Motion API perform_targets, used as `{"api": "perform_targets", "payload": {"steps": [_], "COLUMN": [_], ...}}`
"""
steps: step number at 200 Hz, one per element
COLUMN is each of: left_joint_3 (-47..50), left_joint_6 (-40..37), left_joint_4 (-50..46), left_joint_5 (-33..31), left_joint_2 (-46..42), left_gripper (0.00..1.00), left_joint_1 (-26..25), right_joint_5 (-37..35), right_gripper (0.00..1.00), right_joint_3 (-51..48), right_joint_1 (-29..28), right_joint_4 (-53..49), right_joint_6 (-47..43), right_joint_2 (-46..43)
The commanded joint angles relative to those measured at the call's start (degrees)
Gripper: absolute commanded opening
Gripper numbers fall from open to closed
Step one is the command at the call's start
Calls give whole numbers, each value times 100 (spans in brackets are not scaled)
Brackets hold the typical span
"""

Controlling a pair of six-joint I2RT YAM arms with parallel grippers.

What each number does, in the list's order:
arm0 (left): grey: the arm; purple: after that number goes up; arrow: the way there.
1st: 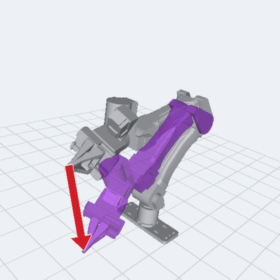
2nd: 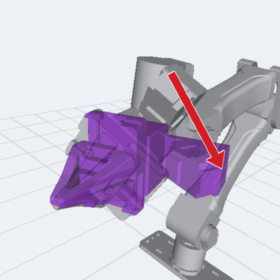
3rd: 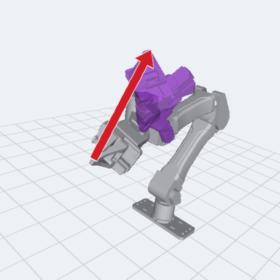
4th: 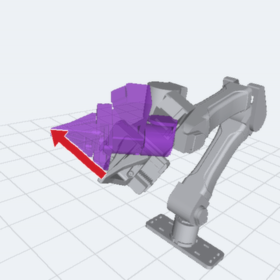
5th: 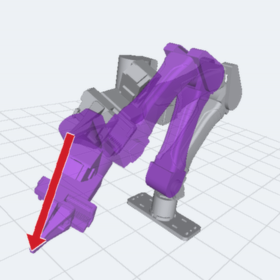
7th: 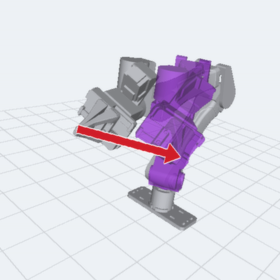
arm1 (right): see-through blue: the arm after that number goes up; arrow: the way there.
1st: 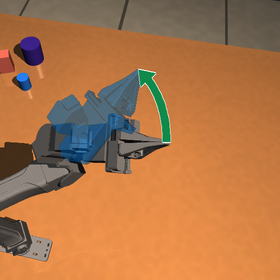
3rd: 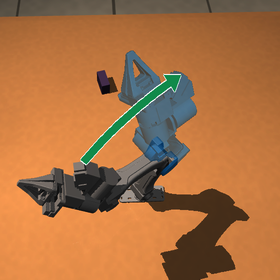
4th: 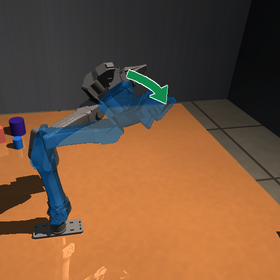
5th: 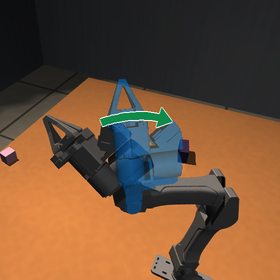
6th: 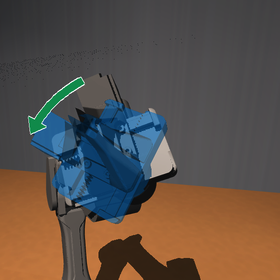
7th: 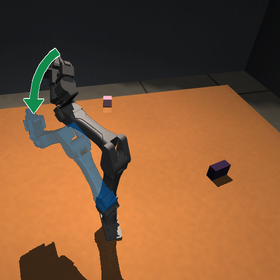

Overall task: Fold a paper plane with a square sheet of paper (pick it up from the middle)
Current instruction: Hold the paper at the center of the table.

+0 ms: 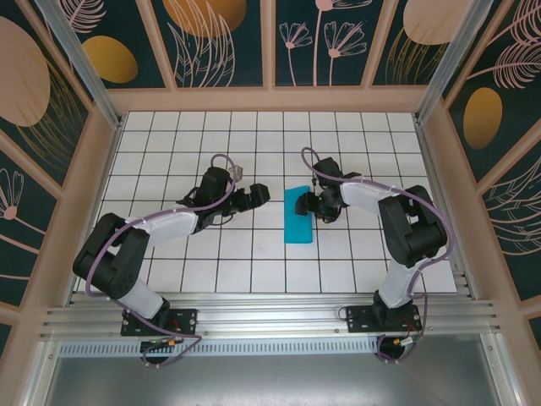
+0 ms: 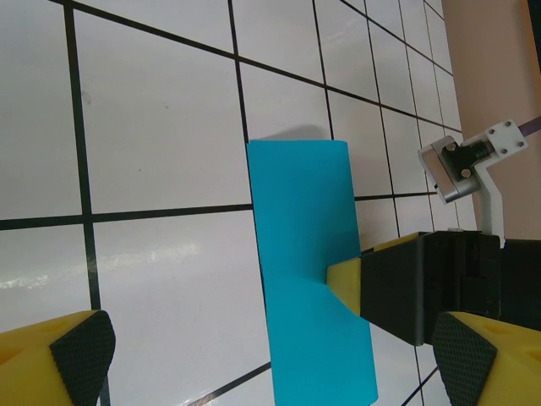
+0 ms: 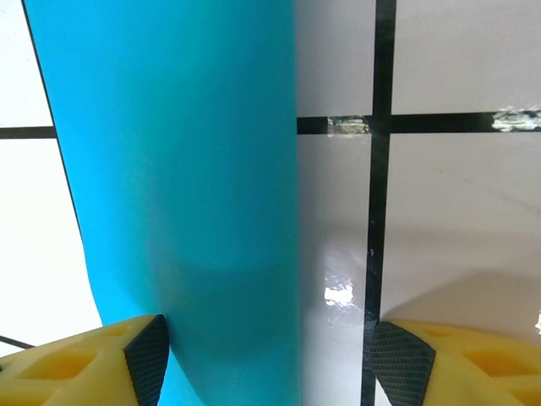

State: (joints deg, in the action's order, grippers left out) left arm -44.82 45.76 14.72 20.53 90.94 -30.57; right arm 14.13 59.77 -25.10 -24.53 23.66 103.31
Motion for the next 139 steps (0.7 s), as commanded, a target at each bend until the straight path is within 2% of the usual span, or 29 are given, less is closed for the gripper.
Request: {"api": "perform_targets", "payload": {"steps": [1,90,114,139], "left_joint_3": [-160,-147,-141,-144], "left_joint_6": [-12,-44,-55,-61], "left_joint_4": [-13,-4,-14,-22], "left_joint_5": [47,73,79,87], "left_joint_2": [100,117,117,117], "left_gripper": [98,98,98,98], "left_joint_1": [-37,-37,-30,-37], "right_joint_5": [-869,-929,-528,-522], "right_gripper": [72,73,69,69], "right_joint_3": [-303,-273,-330,-308], "right_joint_1": [5,8,108,154], "right_joint_4": [-115,-95,100,84], "right_joint_6": [-177,-125,-137,-93], "right_joint_2": [791,953,772,670]}}
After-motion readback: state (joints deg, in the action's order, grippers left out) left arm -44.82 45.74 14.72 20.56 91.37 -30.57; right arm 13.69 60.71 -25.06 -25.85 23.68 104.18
